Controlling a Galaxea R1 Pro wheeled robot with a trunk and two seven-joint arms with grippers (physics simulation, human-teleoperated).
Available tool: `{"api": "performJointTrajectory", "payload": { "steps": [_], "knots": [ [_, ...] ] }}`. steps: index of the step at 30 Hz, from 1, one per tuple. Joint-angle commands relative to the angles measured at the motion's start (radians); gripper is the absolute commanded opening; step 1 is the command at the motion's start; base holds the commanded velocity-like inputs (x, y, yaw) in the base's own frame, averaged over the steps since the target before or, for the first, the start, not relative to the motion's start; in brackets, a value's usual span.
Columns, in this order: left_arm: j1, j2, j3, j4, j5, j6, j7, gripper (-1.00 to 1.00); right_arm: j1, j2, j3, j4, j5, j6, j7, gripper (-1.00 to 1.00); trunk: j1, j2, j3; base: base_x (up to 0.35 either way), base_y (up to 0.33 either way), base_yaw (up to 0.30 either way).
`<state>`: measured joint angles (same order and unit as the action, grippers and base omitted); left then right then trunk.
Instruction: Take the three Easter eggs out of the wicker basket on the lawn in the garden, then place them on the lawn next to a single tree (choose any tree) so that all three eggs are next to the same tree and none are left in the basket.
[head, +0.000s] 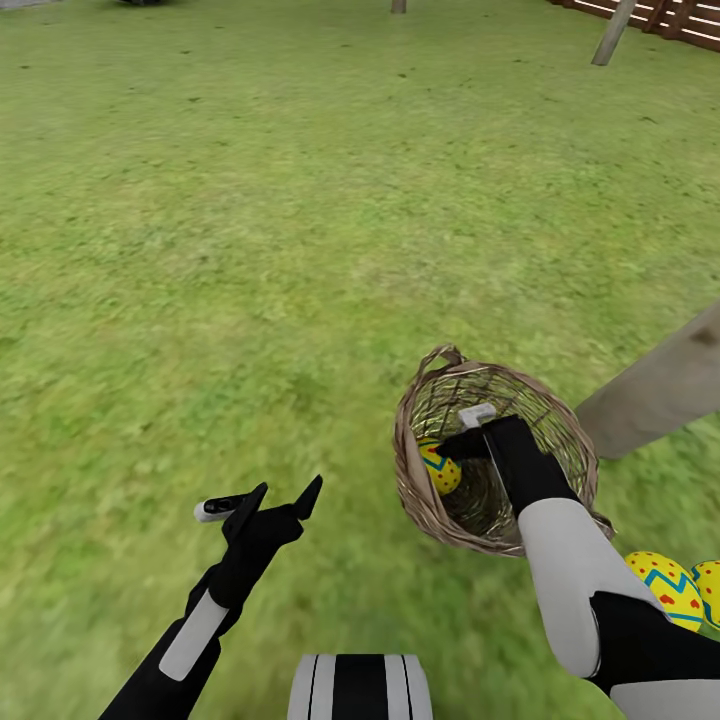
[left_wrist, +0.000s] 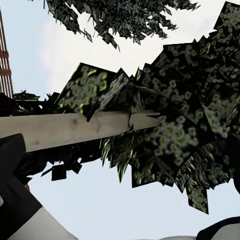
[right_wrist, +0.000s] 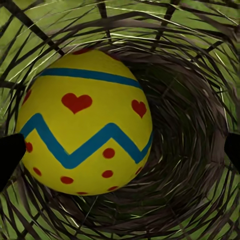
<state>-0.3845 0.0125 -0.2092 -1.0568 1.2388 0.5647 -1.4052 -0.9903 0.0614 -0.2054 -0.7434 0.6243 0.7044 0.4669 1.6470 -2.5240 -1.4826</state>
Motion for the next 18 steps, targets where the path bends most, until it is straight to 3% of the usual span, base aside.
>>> {"api": "performJointTrajectory", "payload": {
  "steps": [1, 5, 10, 14, 18],
  "knots": [
    [-0.001, 0.001, -0.004, -0.001, 0.008, 0.009, -0.002, 1.0, -0.001, 0.001, -0.006, -0.003, 0.009, 0.001, 0.015, 1.0, 0.0, 0.0, -0.001, 0.0, 0.0, 0.0],
    [-0.001, 0.001, -0.004, -0.003, 0.008, 0.005, -0.002, 1.0, -0.001, 0.002, -0.007, -0.004, 0.008, 0.001, 0.058, 1.0, 0.0, 0.0, -0.001, 0.0, 0.0, 0.0],
    [-0.001, 0.0, -0.004, -0.008, 0.008, 0.002, -0.006, 1.0, -0.002, 0.001, -0.008, -0.005, 0.008, 0.0, 0.066, 1.0, 0.0, 0.0, -0.001, 0.0, 0.0, 0.0],
    [0.0, -0.004, -0.009, -0.111, 0.001, 0.0, -0.017, 1.0, -0.002, 0.001, -0.008, -0.005, 0.008, 0.0, 0.066, 1.0, 0.0, 0.0, -0.004, 0.0, 0.0, 0.0],
    [0.0, -0.002, -0.01, -0.154, -0.002, 0.0, -0.02, 1.0, -0.003, 0.001, -0.008, -0.008, 0.008, 0.0, 0.065, 1.0, 0.002, -0.001, -0.016, 0.0, 0.0, 0.0]
  ]
}}
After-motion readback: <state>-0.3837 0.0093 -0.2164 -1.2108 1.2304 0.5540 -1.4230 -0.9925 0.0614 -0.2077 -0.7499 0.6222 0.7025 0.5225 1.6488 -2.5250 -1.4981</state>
